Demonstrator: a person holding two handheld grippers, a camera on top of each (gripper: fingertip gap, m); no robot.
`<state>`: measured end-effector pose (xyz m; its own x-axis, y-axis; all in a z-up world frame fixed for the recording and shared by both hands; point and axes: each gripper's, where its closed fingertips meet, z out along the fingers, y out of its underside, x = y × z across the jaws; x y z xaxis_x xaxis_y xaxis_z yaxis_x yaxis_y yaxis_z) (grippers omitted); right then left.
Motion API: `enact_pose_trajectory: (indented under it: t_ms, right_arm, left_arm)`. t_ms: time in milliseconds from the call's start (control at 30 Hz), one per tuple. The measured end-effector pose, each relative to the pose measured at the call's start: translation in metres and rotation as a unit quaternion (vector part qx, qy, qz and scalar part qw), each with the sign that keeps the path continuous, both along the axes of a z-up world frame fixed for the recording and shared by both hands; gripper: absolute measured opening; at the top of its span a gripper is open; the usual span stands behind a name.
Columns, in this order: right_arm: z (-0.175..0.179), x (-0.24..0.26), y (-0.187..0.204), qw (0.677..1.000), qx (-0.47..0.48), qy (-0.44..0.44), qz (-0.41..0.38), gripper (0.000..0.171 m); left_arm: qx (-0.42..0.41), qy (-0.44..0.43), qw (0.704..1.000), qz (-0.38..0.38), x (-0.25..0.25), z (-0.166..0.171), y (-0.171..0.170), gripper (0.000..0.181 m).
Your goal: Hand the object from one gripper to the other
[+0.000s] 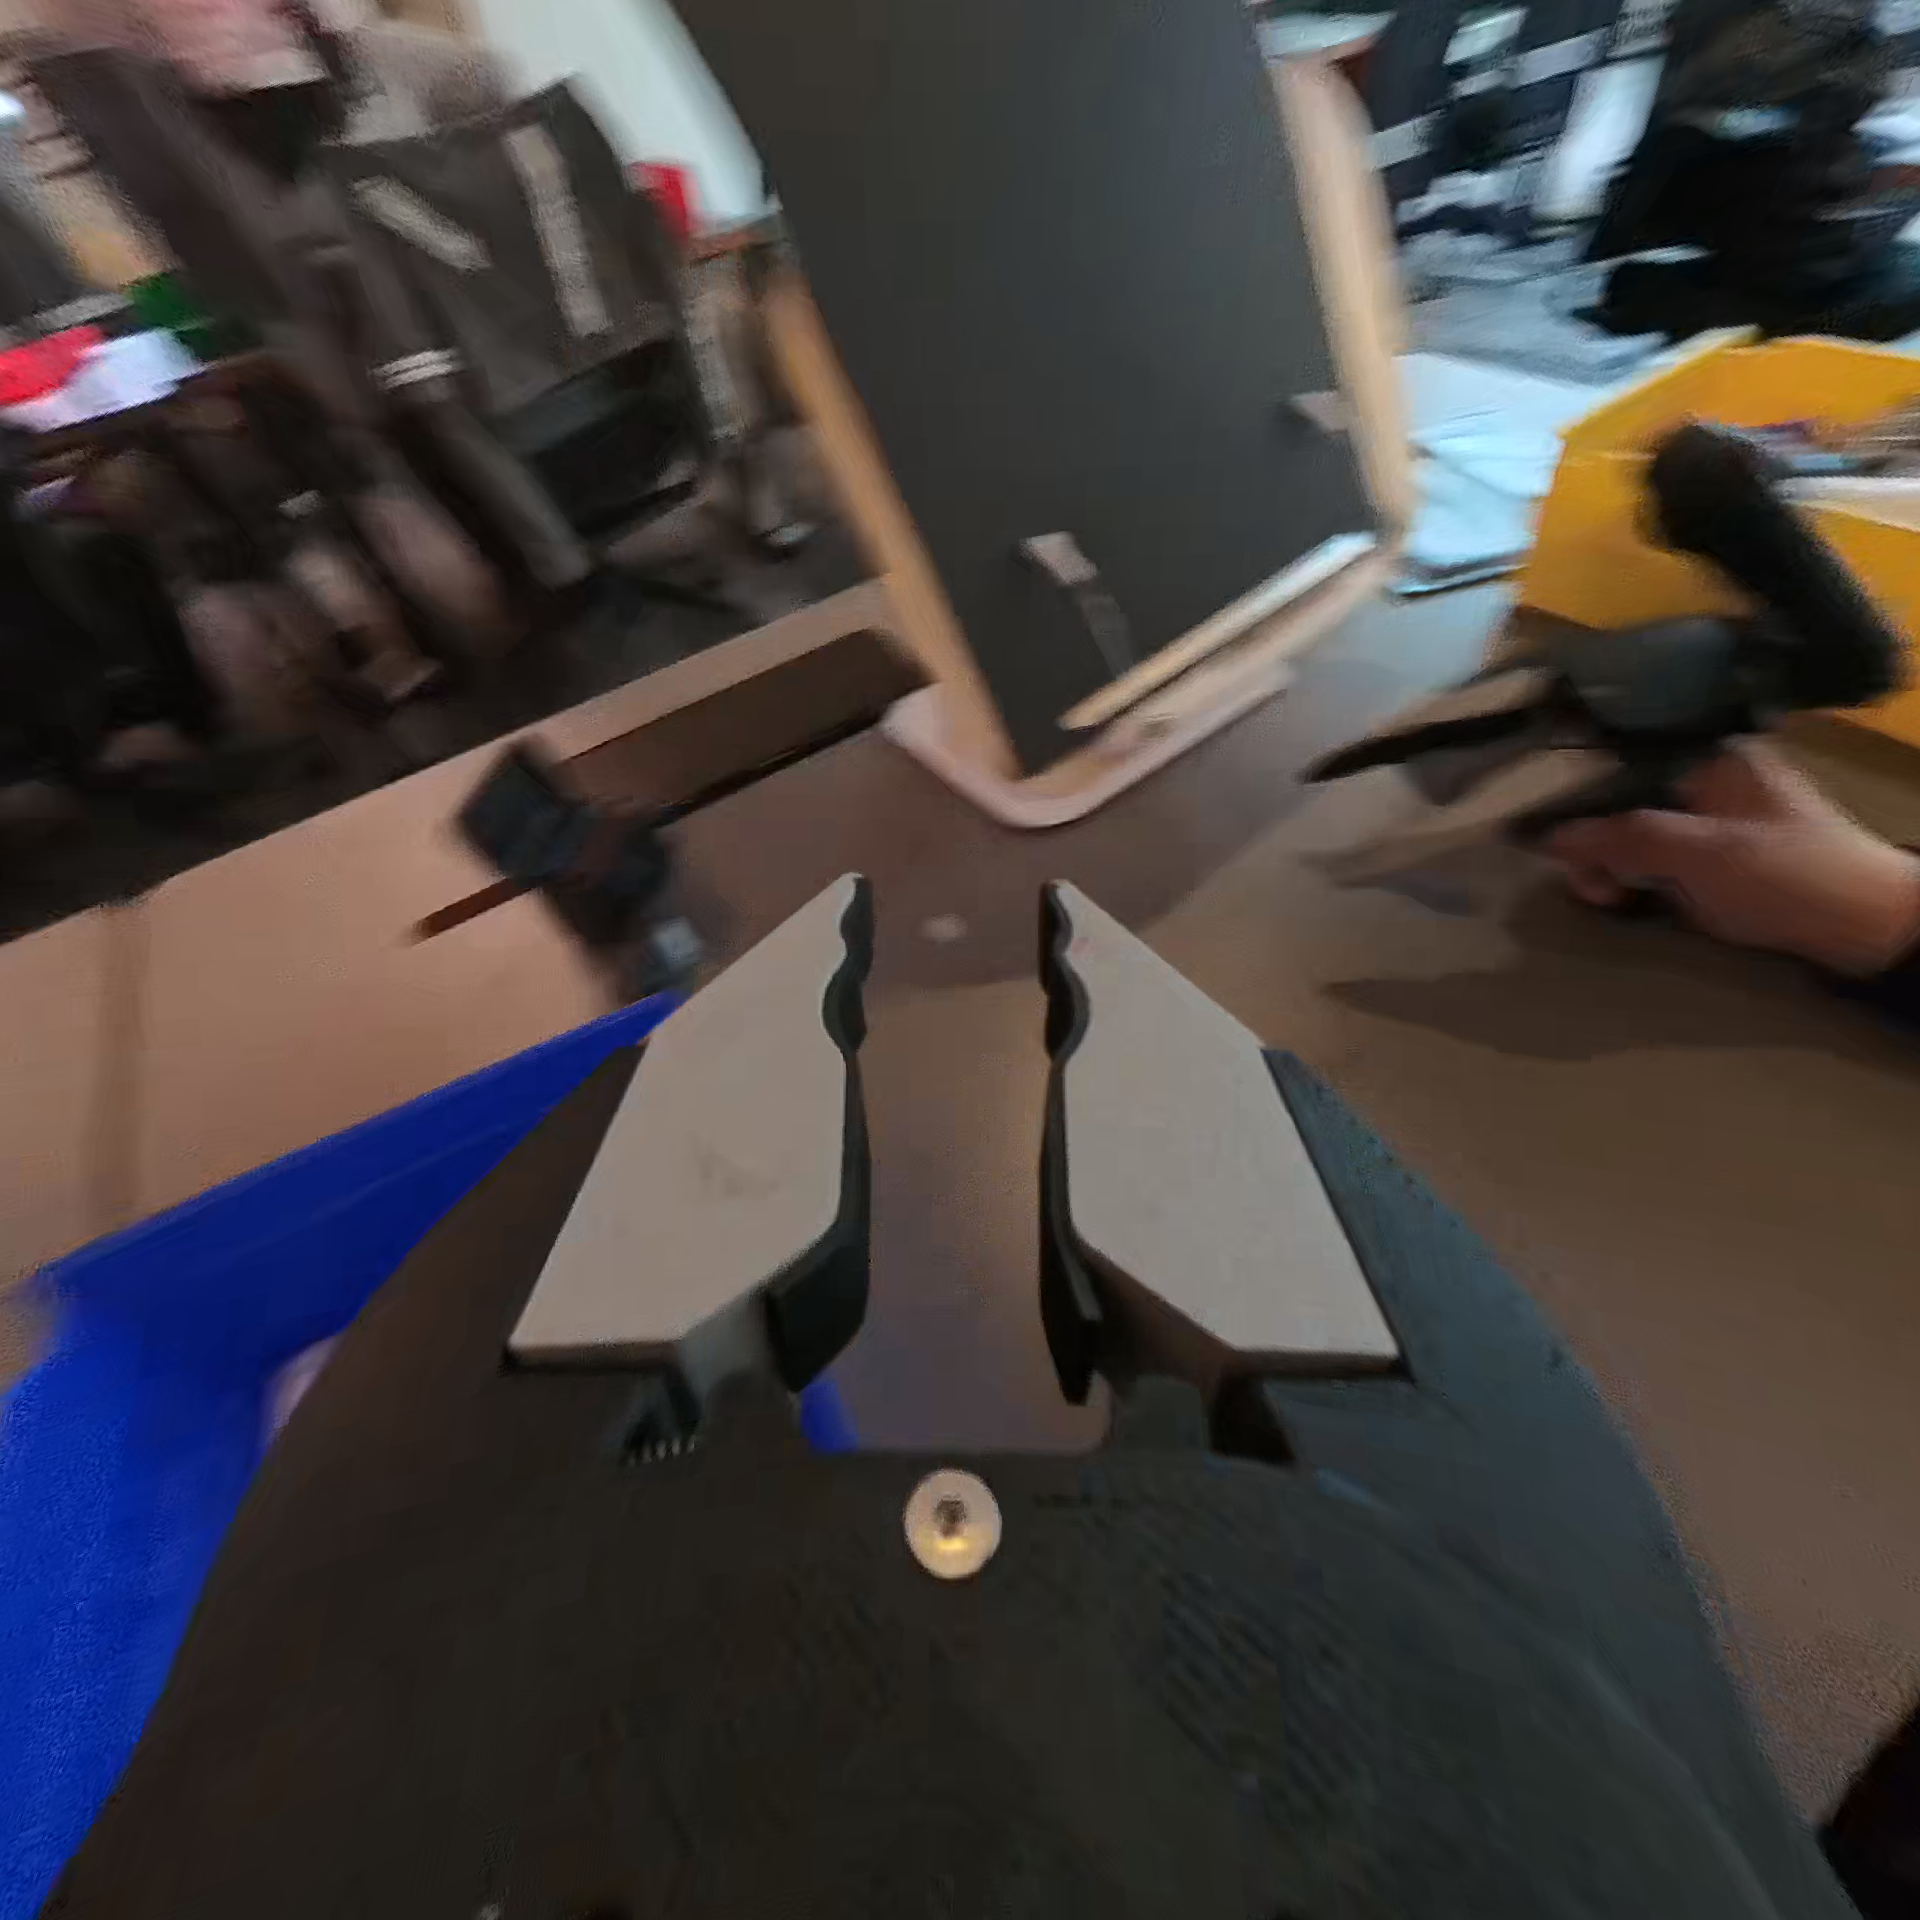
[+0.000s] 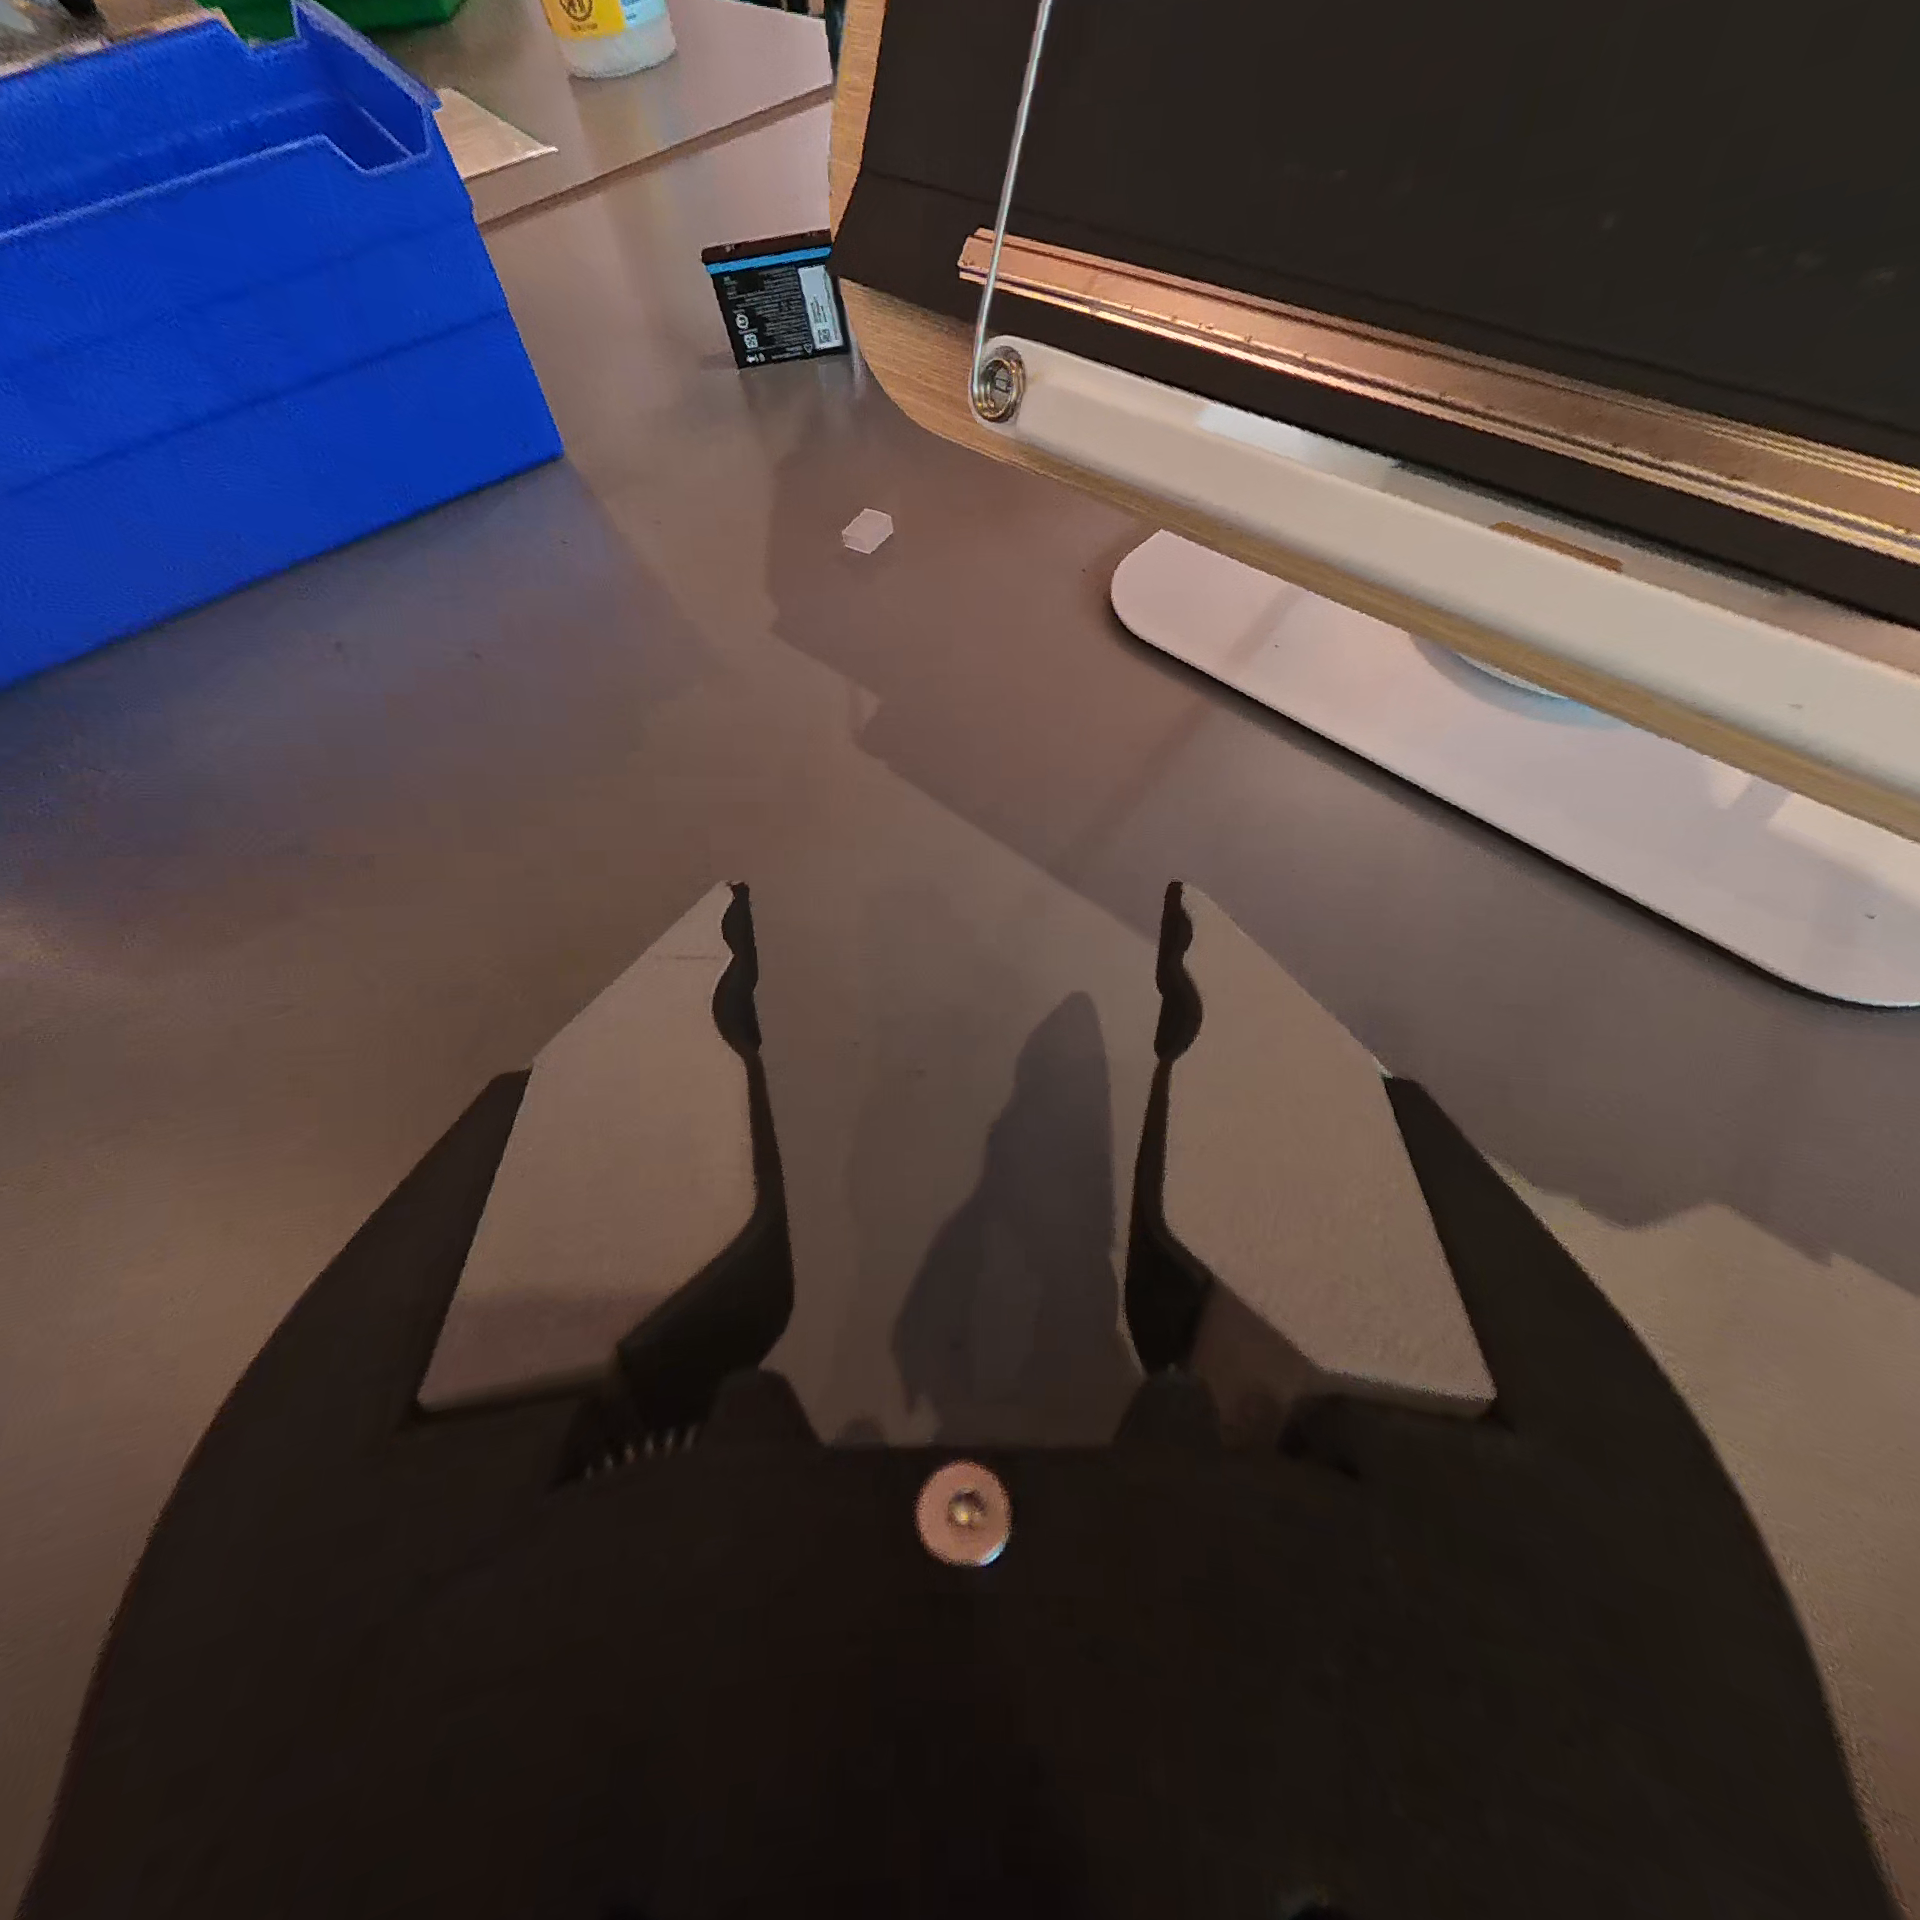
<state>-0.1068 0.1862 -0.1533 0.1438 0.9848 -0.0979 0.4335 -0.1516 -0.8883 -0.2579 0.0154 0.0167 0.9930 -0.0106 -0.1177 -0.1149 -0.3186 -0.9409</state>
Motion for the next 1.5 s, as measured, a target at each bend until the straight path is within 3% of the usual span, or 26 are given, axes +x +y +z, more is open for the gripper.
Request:
enact_pose_trajectory:
  t_ms: [100,167,267,367,400,467,600,667,767,933,1067,1200,1333,1400,1500]
  right_arm:
    - [0.0,0.0,0.0,1.0,-0.018,0.002,0.002,0.075]
    - [-0.001,-0.001,0.0,1.0,-0.03,0.002,0.002,0.075]
    - [-0.001,-0.002,-0.002,0.999,-0.043,0.002,0.007,0.075]
    - [0.0,-0.002,-0.004,0.999,-0.042,0.005,0.011,0.074]
    - [-0.001,-0.002,-0.005,0.999,-0.042,0.005,0.013,0.074]
    - [-0.001,-0.003,-0.007,0.999,-0.04,0.003,0.016,0.073]
    - [-0.003,-0.003,-0.01,0.999,-0.036,-0.003,0.022,0.071]
    - [-0.003,-0.004,-0.011,0.999,-0.034,-0.006,0.024,0.069]
    - [-0.004,-0.004,-0.013,0.999,-0.033,-0.009,0.028,0.068]
    - [-0.005,-0.005,-0.016,0.999,-0.03,-0.012,0.035,0.066]
    - [0.002,-0.008,-0.026,0.998,-0.033,0.009,0.062,0.065]
    - [0.032,-0.008,-0.05,0.985,-0.08,0.087,0.123,0.065]
    - [0.078,0.004,-0.053,0.965,-0.125,0.184,0.142,0.052]
    - [0.099,0.016,-0.049,0.952,-0.134,0.231,0.149,0.054]
    - [0.103,0.027,-0.036,0.952,-0.128,0.241,0.139,0.068]
  left_arm:
    - [-0.05,-0.015,0.994,0.1,-0.088,-0.015,-0.028,0.033]
    - [-0.128,-0.074,0.983,0.112,-0.114,-0.064,-0.032,0.048]
    - [-0.264,-0.135,0.947,0.121,-0.125,-0.153,-0.033,0.043]
    - [-0.332,-0.166,0.922,0.114,-0.117,-0.209,-0.029,0.052]
    - [-0.299,-0.133,0.935,0.139,-0.128,-0.207,-0.021,0.033]
    - [-0.298,-0.088,0.94,0.139,-0.133,-0.212,-0.016,0.02]
    - [-0.353,-0.05,0.926,0.124,-0.137,-0.211,-0.022,0.018]
    - [-0.355,0.011,0.925,0.133,-0.149,-0.199,-0.026,0.018]
    - [-0.315,0.058,0.935,0.149,-0.163,-0.159,-0.026,0.017]
    - [-0.223,0.051,0.962,0.149,-0.157,-0.077,-0.017,0.017]
    - [-0.109,0.04,0.99,0.081,-0.099,-0.023,0.014,0.017]
    - [-0.017,0.007,0.998,-0.053,0.014,-0.003,0.052,0.017]
    - [0.016,-0.047,0.984,-0.174,0.116,-0.03,0.086,0.017]
    - [0.016,-0.072,0.975,-0.208,0.145,-0.055,0.104,0.017]
    - [0.057,-0.1,0.96,-0.256,0.171,-0.076,0.123,0.017]
